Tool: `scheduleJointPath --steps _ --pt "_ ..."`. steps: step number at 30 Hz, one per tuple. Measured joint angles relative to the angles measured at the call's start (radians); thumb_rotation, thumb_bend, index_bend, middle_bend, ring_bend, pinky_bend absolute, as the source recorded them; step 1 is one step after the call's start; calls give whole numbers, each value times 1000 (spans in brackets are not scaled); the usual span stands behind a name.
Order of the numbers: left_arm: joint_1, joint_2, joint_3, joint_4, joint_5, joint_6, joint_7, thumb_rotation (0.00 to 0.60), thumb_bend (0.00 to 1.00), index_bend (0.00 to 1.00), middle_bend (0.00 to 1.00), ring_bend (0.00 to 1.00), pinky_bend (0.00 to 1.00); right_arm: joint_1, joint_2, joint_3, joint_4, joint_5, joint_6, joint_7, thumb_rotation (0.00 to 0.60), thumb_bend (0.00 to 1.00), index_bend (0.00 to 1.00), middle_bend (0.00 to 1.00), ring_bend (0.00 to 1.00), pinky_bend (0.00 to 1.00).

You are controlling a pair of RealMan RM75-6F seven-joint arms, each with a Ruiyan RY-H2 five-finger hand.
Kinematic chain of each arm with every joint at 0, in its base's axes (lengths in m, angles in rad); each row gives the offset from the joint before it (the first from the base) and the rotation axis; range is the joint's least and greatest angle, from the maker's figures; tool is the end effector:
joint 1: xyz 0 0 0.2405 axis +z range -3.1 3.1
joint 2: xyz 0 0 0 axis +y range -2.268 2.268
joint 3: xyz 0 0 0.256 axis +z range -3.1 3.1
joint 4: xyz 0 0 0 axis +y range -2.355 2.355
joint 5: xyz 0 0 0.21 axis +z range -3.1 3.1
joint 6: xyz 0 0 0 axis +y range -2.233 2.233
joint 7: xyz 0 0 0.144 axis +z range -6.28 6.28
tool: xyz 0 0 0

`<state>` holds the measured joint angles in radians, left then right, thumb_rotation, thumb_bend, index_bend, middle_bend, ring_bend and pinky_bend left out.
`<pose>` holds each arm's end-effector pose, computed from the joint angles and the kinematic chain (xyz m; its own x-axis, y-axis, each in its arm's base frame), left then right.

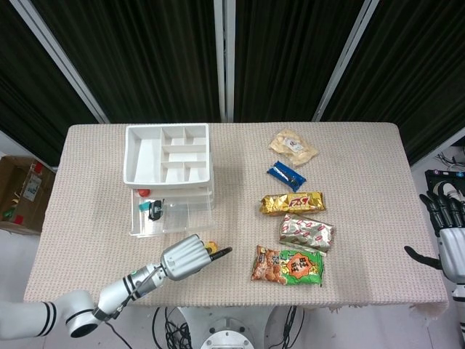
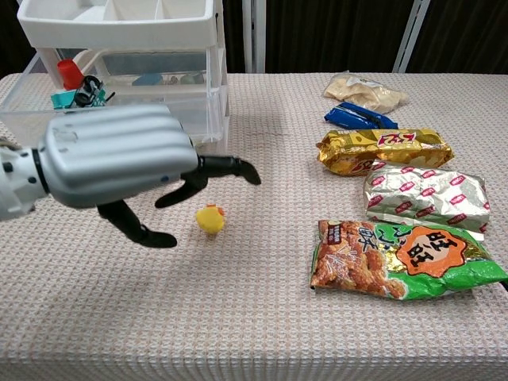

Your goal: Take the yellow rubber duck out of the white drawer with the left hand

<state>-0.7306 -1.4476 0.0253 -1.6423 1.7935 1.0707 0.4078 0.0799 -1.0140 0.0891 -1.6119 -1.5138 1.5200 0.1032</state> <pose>-0.1019 0.2474 -0.0112 0.6323 -0.0794 0.7706 0.3584 -0.8519 -0.3818 -0.3104 -0.1877 0.2024 0.3932 0.0752 0.9164 -0.9180 -0.0245 0.3959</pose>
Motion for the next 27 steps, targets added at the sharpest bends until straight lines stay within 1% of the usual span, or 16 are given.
scheduleJointPath --steps 2,5,6,7,9,10,12,13,14,16,19,22,24,27 --pt "16 16 -10 -16 6 56 -6 600 137 163 669 843 967 -2 1 0 0 -1 2 2 600 17 0 48 0 16" --pt "54 51 -33 -45 8 167 -32 600 119 169 633 766 948 -3 3 -1 1 -1 3 3 600 17 0 48 0 16" --pt "75 69 -44 -58 3 217 -46 600 116 174 621 737 931 -4 3 -2 1 -2 2 5 600 17 0 48 0 16" --pt "92 86 -53 -68 -3 256 -59 600 113 180 605 696 894 -4 3 -2 2 -3 2 5 600 17 0 48 0 16" --pt "141 137 -74 -93 -34 339 -90 600 111 192 565 599 755 -3 4 -3 2 -5 -1 6 600 17 0 48 0 16" --pt "160 163 -81 -103 -55 366 -104 600 110 199 538 545 666 -1 5 -4 3 -7 -3 6 600 17 0 48 0 16" --pt "202 228 -89 -123 -117 397 -139 600 110 211 464 432 468 2 6 -5 4 -10 -8 9 600 17 0 48 0 16" --pt "221 257 -91 -130 -147 401 -160 600 110 215 427 387 393 3 7 -5 4 -11 -11 12 600 17 0 48 0 16" --pt "240 285 -92 -135 -178 404 -183 600 111 220 401 359 348 4 8 -6 5 -13 -13 17 600 17 0 48 0 16" --pt "291 340 -90 -135 -250 410 -233 600 111 231 378 337 317 7 11 -6 6 -16 -16 33 600 17 0 48 0 16" --pt "371 383 -79 -115 -344 423 -260 600 110 244 368 334 309 13 17 -7 14 -23 -24 62 600 17 0 48 0 16" --pt "457 397 -56 -82 -423 444 -273 600 111 245 357 332 306 19 20 -9 20 -29 -32 68 600 17 0 48 0 16" --pt "500 398 -41 -66 -451 460 -271 600 111 245 356 329 304 21 17 -10 19 -38 -31 69 600 17 0 48 0 16" --pt "565 388 -19 -56 -464 507 -273 600 110 244 356 328 303 24 7 -17 21 -56 -29 70 600 17 0 48 0 16"
